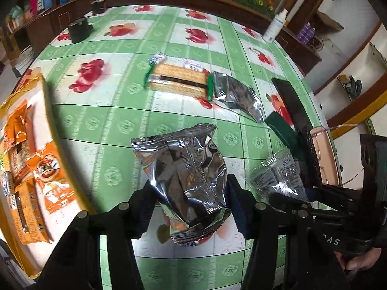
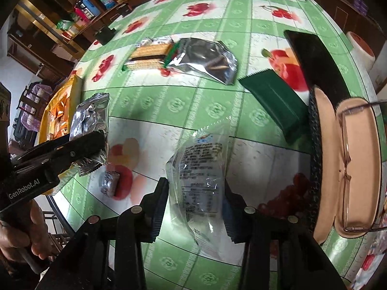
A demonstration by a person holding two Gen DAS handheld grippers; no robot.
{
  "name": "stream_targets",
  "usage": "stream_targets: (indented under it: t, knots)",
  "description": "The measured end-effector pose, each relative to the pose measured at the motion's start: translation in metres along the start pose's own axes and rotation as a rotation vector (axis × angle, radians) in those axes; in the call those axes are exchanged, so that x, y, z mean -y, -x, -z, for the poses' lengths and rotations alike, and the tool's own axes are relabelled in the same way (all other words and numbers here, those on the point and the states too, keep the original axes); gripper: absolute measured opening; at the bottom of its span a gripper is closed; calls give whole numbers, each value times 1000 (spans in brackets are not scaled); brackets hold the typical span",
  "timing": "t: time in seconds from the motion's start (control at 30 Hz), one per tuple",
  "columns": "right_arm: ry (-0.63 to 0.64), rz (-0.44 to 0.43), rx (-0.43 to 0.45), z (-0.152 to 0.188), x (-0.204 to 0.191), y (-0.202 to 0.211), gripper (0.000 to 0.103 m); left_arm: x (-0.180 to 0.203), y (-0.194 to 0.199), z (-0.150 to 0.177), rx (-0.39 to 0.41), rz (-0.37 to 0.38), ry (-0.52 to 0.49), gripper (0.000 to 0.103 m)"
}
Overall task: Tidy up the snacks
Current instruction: 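Carry the silver foil bag toward the tray with the left gripper while the right gripper holds the clear bag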
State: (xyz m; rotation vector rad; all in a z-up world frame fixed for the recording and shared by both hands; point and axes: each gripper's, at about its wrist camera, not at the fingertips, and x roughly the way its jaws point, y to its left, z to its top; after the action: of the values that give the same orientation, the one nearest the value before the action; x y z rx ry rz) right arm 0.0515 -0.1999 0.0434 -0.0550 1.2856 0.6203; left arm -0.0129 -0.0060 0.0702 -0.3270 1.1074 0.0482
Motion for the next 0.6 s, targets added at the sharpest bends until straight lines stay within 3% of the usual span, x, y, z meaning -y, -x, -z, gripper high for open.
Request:
stream_targets:
  t: [0.6]
  knots:
    - [77,-43,9,-18,-58,-12,36,-59,37,7,66,-40,91,55]
